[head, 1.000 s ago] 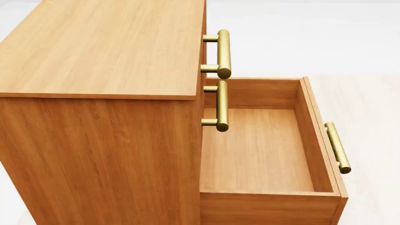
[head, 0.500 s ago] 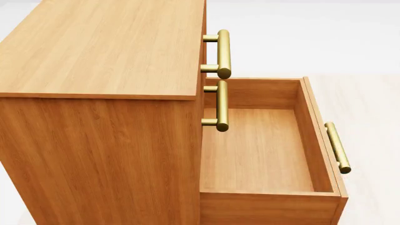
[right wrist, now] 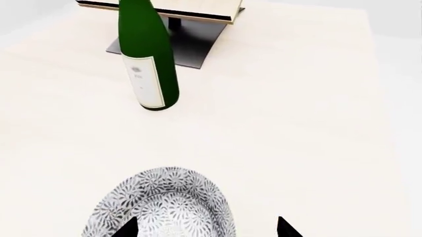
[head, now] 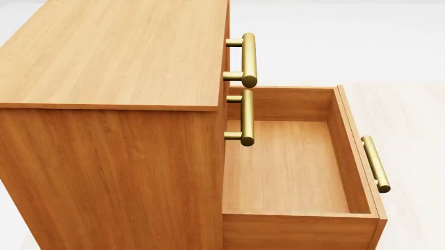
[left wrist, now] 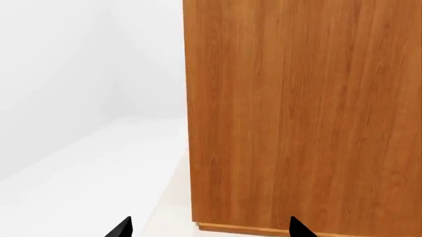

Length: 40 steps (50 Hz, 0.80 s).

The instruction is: Put the bowl in the bottom drawer of the cabinet and close it.

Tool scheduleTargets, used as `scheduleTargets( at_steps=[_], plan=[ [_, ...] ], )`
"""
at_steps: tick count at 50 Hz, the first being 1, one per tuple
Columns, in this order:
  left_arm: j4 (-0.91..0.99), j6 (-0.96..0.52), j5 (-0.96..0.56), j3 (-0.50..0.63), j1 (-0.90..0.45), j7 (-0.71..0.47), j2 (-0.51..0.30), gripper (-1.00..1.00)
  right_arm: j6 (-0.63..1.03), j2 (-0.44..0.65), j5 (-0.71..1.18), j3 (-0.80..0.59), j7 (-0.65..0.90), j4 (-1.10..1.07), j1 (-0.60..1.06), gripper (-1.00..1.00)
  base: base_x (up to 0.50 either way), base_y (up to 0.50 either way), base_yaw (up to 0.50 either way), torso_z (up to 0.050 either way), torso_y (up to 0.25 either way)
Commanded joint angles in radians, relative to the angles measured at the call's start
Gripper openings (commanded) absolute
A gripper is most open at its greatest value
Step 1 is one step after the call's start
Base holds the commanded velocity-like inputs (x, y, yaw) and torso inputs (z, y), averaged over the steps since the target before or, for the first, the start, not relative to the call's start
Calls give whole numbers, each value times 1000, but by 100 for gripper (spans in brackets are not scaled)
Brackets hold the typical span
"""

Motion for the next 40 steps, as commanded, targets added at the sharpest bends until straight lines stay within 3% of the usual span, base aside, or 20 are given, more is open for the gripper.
scheduleTargets(
  at_steps=[1,40],
  plan=[
    [9,-4,-1,2,3,-5,-4,100,4,-1,1,23,12,35,11,100,0,0,0,0,0],
    [-4,4,-5,10,-5,-10,-9,100,-19,11,19,79,-9,164,24,100,0,0,0,0,0]
  ],
)
